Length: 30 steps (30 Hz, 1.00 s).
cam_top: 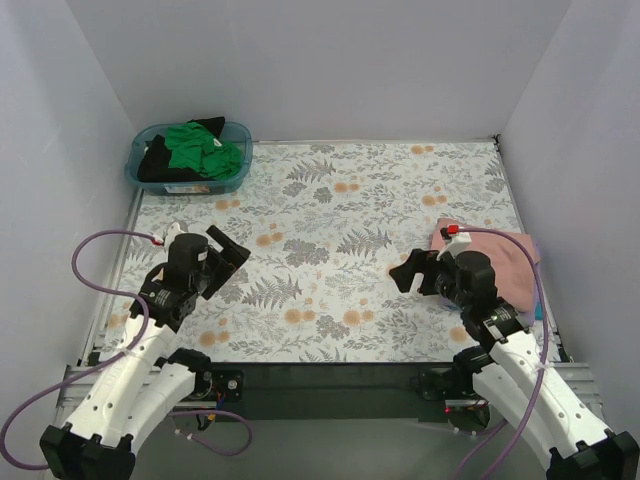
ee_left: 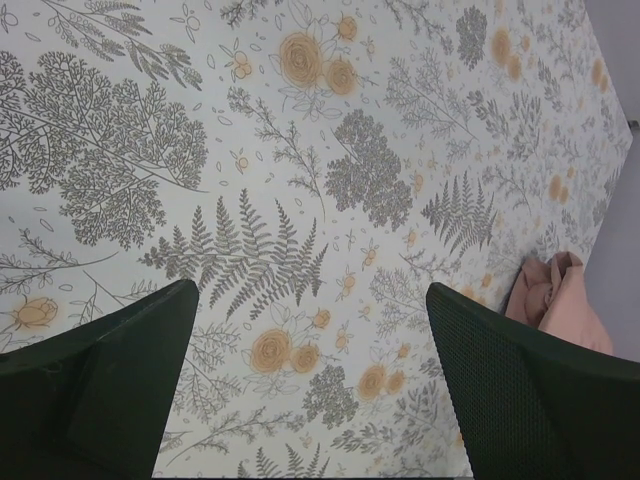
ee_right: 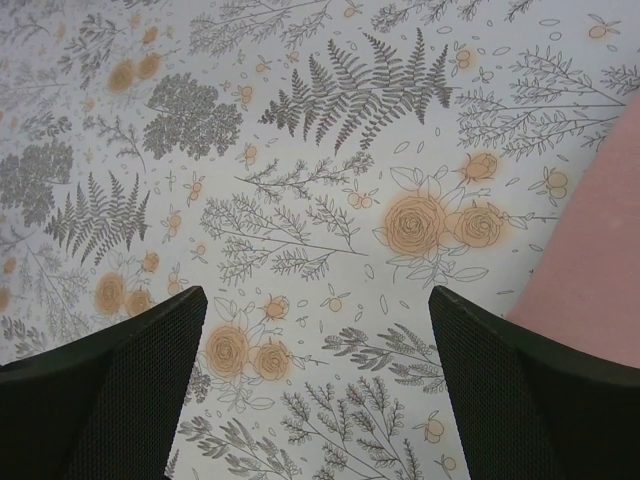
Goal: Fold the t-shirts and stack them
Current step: Grab the tshirt from the pile
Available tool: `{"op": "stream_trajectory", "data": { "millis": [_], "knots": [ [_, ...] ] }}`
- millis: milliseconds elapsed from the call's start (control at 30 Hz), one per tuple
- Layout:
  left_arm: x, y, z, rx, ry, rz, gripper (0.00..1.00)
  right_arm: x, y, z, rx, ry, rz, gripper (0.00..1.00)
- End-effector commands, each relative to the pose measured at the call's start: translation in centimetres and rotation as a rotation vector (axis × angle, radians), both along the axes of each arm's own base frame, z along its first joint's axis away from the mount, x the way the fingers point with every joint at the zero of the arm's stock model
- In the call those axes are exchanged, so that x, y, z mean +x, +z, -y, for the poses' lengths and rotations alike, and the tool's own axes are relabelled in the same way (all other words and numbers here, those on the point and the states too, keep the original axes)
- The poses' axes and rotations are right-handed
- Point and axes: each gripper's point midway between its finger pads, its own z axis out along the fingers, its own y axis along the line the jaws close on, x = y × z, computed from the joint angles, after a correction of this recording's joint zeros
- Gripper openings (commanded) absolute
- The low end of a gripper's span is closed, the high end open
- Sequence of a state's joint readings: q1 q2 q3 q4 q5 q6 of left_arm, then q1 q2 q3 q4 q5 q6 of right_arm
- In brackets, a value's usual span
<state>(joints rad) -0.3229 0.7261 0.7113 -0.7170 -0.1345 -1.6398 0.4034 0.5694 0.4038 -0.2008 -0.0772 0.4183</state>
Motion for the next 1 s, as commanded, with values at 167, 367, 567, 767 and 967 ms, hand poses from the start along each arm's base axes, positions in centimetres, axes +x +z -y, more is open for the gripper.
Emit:
{"op": "stream_trajectory", "data": {
  "millis": [167, 367, 567, 767, 967],
  "knots": [
    [7.1, 3.2, -1.2, 0.092, 0.154, 0.084, 0.98, 3.1, 6.0, -0.9, 0.000, 0.020, 0.192, 0.98],
    [17.3, 4.7, -4.7, 0.248, 0.337, 0.011, 0.98, 4.6, 5.8, -0.4, -0.029, -0.035, 0.180, 0.98],
    [28.2, 6.8, -9.8, 0.304, 0.349, 0.106, 0.98, 4.0, 3.6, 0.5, -0.038, -0.079, 0.152, 0.99],
    [38.8, 5.6, -12.3, 0.383, 0.284, 0.203, 0.98, 3.1, 2.3, 1.1, -0.042, -0.085, 0.157, 0.98],
    [45.8, 3.2, -15.6, 0.489, 0.311, 0.316, 0.98, 2.7, 1.4, 1.5, -0.035, -0.101, 0.156, 0.98]
  ]
}}
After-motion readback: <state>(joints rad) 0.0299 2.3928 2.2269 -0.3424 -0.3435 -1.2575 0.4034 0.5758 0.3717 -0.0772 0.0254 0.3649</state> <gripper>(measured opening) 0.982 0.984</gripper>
